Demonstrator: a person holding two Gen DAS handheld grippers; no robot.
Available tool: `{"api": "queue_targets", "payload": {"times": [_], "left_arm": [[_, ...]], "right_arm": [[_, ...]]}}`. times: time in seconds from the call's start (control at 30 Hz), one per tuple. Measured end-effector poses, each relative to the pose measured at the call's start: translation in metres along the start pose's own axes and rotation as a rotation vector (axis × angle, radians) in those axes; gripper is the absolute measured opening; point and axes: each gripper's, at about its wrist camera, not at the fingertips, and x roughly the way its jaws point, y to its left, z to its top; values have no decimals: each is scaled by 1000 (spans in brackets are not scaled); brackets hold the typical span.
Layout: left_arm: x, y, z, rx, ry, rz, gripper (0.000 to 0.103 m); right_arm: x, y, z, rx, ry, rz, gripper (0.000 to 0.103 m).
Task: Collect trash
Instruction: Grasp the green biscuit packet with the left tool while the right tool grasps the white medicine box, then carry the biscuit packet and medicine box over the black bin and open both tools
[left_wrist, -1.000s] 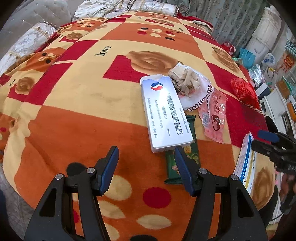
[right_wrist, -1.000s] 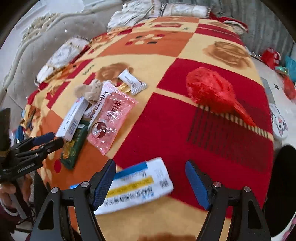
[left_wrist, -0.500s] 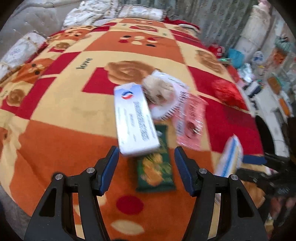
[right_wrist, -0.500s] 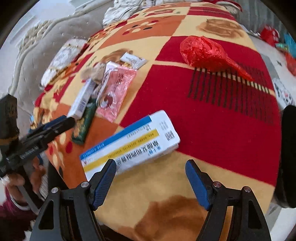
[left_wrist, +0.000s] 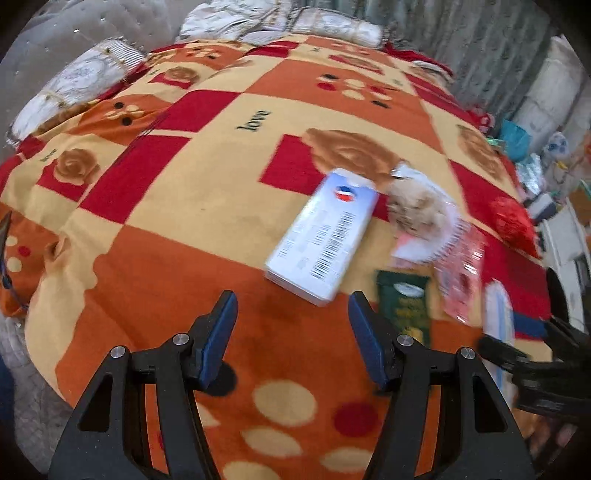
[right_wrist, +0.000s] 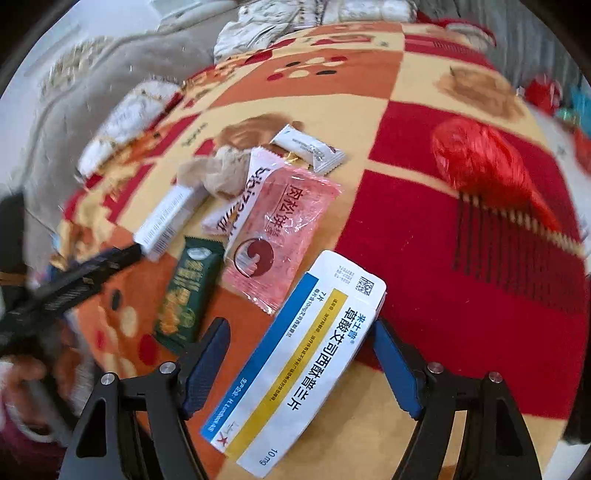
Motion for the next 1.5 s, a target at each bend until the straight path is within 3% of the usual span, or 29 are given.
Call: {"api": "queue_targets", "payload": {"times": [0.07, 0.2, 0.37, 0.5, 0.63, 0.73, 0.8, 0.83, 0.87, 1.17, 1.5], "left_arm": [[-4, -8, -3, 16, 1, -23, 61], [-3, -33, -7, 64, 18, -78, 61], [13, -58, -10, 121, 39, -54, 61], [29, -69, -11, 132, 60, -34, 62], [35, -73, -11, 139, 63, -21, 66], [38, -75, -13, 158, 54, -3, 66], [38, -77, -15, 167, 51, -2, 62], [36, -78, -17, 175, 45, -7, 54], [34, -80, -18, 182, 42, -9, 39], [6, -100, -16, 202, -11, -72, 38], [-20, -157, -8, 286, -57, -153, 38]], "right_arm": [[2, 4, -7, -32, 19, -74, 77], [-6, -2, -22, -38, 6, -58, 77], [-20, -14, -30, -61, -5, -121, 77], [-20, -29, -31, 17, -4, -41, 77], [-16, -27, -35, 24, -21, -56, 76], [-18, -22, -41, 0, -53, -87, 56], [-19, -22, -42, -9, -64, -89, 43], [-21, -24, -43, -6, -71, -83, 43], [-22, -25, -44, -1, -75, -80, 43], [-49, -45, -42, 46, -154, -73, 42], [-79, -79, -48, 118, -212, -102, 42]]}}
